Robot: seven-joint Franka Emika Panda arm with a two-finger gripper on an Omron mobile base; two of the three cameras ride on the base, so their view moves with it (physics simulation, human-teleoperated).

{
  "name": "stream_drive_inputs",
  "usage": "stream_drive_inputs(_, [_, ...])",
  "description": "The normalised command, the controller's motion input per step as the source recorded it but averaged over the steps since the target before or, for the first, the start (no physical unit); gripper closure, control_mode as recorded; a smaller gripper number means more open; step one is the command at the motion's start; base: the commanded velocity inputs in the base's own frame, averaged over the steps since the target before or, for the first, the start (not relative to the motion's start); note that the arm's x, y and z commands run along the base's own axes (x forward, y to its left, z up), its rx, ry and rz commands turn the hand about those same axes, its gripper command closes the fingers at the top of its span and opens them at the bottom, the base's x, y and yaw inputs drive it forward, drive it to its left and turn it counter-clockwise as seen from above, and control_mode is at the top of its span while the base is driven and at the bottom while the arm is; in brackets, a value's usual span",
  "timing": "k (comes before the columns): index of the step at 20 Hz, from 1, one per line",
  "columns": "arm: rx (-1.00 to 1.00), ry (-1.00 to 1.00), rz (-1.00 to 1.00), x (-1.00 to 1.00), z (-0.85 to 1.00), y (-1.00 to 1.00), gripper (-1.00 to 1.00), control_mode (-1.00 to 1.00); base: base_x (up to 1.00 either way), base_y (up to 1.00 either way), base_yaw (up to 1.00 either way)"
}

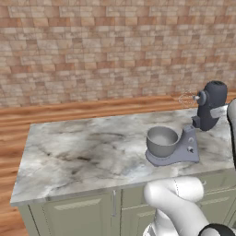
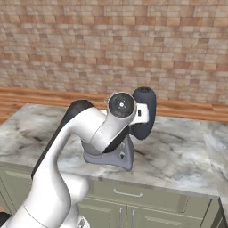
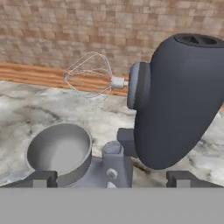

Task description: Close the stand mixer head.

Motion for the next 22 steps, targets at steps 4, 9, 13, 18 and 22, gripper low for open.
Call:
stream_drive_inputs(4, [-0.05, -0.10, 0.07, -0.01, 0.08, -0.99, -1.00, -1.00, 0.00, 0.00, 0.00])
stream_drive_inputs(9, [-0.25, -0.03, 0.07, 0.31, 0.01, -0.97, -1.00, -1.00, 0.00, 0.00, 0.00])
stream_drive_inputs(13, [-0.30, -0.18, 0.10, 0.51, -0.03, -1.00, -1.00, -1.00, 0.00, 0.00, 0.00])
stream_drive_inputs(18, [-0.16, -0.19, 0.31, 0.78, -0.16, -0.49, -1.00, -1.00, 0.00, 0.00, 0.00])
stream_drive_inputs(22, [-0.45, -0.29, 0.33, 0.59, -0.20, 0.00, -1.00, -1.00, 0.00, 0.00, 0.00])
